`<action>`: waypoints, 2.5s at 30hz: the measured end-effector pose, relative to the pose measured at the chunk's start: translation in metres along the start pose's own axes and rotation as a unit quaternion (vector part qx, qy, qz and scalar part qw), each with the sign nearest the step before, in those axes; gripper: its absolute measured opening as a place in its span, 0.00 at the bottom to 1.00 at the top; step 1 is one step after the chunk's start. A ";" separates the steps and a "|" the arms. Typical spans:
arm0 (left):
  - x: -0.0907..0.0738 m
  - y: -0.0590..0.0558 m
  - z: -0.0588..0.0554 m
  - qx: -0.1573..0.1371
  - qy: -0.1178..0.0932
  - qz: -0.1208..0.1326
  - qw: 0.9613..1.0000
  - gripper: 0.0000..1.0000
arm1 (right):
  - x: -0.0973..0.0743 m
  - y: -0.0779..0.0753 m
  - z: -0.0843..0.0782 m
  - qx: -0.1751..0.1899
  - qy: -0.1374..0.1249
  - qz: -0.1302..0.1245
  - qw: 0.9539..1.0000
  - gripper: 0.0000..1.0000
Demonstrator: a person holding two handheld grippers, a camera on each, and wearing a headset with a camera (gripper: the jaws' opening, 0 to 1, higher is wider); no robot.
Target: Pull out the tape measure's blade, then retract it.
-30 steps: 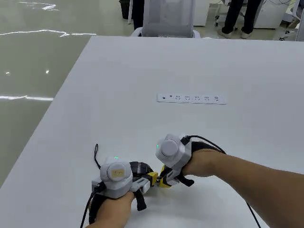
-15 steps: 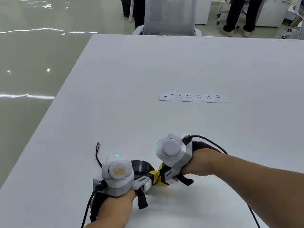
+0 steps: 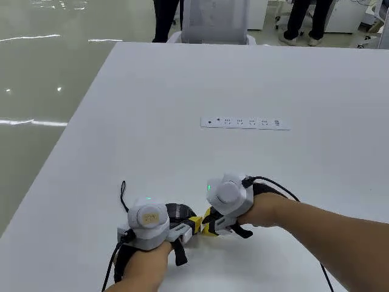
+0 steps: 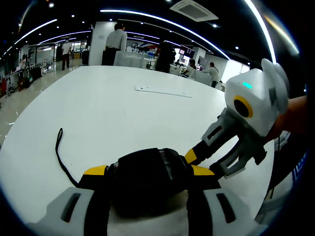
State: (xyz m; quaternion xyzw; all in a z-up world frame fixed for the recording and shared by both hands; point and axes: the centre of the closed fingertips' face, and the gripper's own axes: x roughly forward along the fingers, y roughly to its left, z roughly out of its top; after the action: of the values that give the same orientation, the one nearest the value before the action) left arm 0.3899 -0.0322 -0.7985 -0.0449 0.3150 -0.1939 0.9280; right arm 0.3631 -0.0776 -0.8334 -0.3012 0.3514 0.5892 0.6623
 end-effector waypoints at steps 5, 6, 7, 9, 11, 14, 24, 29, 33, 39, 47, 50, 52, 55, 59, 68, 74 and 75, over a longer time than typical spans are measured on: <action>0.001 0.000 0.000 0.000 0.001 0.000 1.000 0.59 | 0.001 0.000 0.001 -0.002 0.003 -0.001 1.000 0.14; 0.001 0.000 0.000 -0.001 0.001 0.000 1.000 0.59 | 0.001 0.000 0.001 -0.001 0.003 -0.002 1.000 0.14; 0.000 0.001 0.000 -0.001 0.001 0.000 1.000 0.59 | 0.002 0.000 0.002 -0.001 0.001 -0.002 1.000 0.14; 0.000 0.001 0.000 0.000 0.001 -0.001 1.000 0.59 | 0.003 -0.001 0.007 -0.001 -0.010 -0.005 1.000 0.14; 0.000 0.001 0.001 -0.001 0.001 -0.001 1.000 0.59 | 0.003 -0.001 0.006 -0.012 -0.002 -0.005 1.000 0.15; 0.000 0.001 0.001 -0.001 0.001 0.000 1.000 0.59 | 0.003 -0.001 0.005 -0.011 -0.003 -0.004 1.000 0.15; 0.001 0.001 0.000 -0.002 0.003 -0.001 1.000 0.59 | 0.004 -0.001 0.005 -0.008 -0.018 0.000 1.000 0.14; 0.001 0.001 0.000 0.001 0.009 -0.001 1.000 0.60 | -0.001 0.000 0.003 -0.008 -0.025 -0.010 1.000 0.15; 0.002 0.001 0.000 0.000 0.013 0.001 1.000 0.60 | -0.012 -0.008 -0.009 0.034 -0.030 -0.034 0.998 0.27; 0.001 0.001 0.000 0.004 0.013 0.000 1.000 0.62 | -0.035 -0.015 -0.024 0.079 -0.046 -0.069 0.993 0.39; -0.017 0.007 0.025 0.026 -0.007 -0.046 0.999 0.71 | -0.075 -0.015 -0.039 0.124 -0.085 -0.109 0.983 0.54; -0.028 0.017 0.035 0.024 -0.015 -0.070 0.997 0.74 | -0.087 -0.013 -0.053 0.145 -0.093 -0.127 0.977 0.59; -0.035 0.023 0.043 0.028 -0.032 -0.082 0.996 0.77 | -0.093 -0.009 -0.062 0.155 -0.092 -0.132 0.975 0.61; -0.048 0.035 0.052 0.033 -0.050 -0.094 0.994 0.91 | -0.105 -0.001 -0.078 0.178 -0.097 -0.148 0.968 0.65; -0.062 0.046 0.051 0.041 -0.054 -0.103 0.992 0.99 | -0.120 0.006 -0.092 0.202 -0.111 -0.169 0.958 0.72; -0.090 0.068 0.028 0.052 -0.041 -0.111 0.992 0.99 | -0.172 0.003 -0.120 0.257 -0.151 -0.247 0.922 0.91; -0.105 0.076 0.015 0.070 -0.044 -0.109 0.991 0.99 | -0.198 0.014 -0.142 0.272 -0.163 -0.276 0.907 0.98; -0.109 0.076 0.013 0.076 -0.043 -0.108 0.990 0.99 | -0.202 0.018 -0.147 0.273 -0.161 -0.280 0.906 0.99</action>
State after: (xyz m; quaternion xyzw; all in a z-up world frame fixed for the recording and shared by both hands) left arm 0.3440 0.0800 -0.7422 -0.0165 0.2525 -0.3139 0.9151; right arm 0.3171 -0.3095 -0.7516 -0.0953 0.2881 0.3009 0.9041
